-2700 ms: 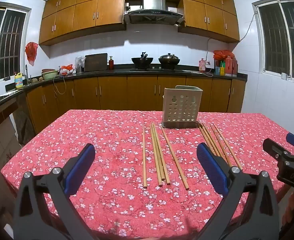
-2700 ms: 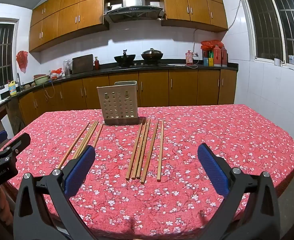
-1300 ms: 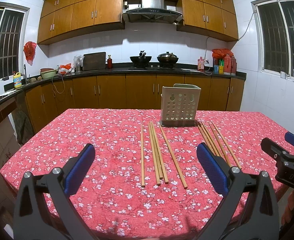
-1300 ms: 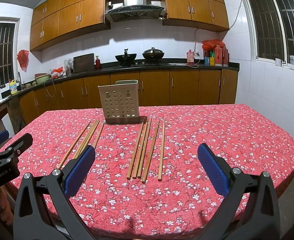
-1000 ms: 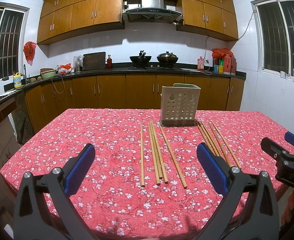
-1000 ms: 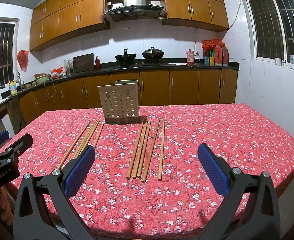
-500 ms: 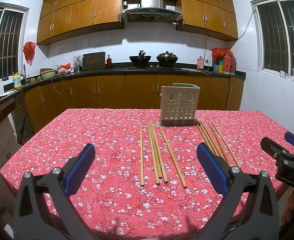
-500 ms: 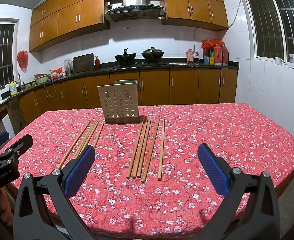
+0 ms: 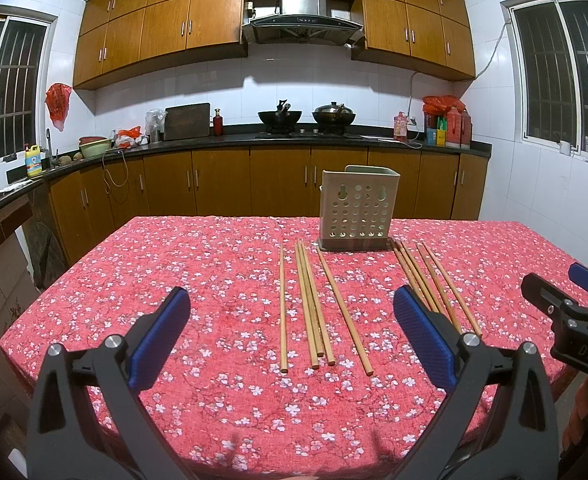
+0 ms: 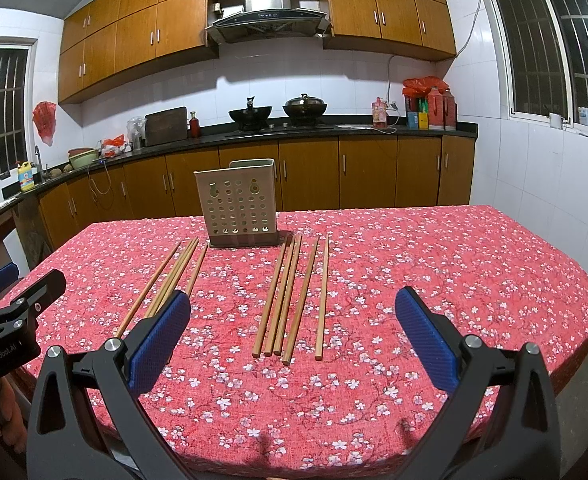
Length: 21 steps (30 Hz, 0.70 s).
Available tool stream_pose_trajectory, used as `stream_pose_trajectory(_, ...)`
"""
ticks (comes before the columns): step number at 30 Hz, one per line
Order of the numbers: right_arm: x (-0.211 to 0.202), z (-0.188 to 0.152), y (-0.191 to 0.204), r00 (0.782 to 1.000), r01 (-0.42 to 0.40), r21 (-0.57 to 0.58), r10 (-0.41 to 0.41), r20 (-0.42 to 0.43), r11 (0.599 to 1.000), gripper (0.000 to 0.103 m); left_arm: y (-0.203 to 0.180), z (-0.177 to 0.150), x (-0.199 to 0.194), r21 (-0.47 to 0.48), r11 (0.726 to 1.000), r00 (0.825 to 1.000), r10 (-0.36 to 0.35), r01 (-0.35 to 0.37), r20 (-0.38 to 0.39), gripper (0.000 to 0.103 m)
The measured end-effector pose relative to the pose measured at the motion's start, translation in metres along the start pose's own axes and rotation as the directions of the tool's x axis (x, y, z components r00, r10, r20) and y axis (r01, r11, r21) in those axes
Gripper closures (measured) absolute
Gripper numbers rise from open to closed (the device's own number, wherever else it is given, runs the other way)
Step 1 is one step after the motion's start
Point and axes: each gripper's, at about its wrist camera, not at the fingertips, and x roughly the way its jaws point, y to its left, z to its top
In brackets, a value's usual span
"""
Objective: Organize utensils
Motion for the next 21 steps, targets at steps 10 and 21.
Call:
stream_pose_trajectory(10, 0.0, -0.001, 0.0, 1.0, -0.001, 0.001, 0.001, -0.001, 1.0, 0.002, 0.002, 0.004, -0.003, 0.001, 1.0, 1.0, 0.0, 0.0, -0.001, 0.004)
stream_pose_trajectory(21, 0.018, -0.002, -0.009, 0.998, 0.016, 0.022, -0.015, -0.06, 1.0, 0.002, 0.0, -0.006, 0.022, -0.008, 1.0, 0.998, 0.026, -0.027, -0.049, 0.004)
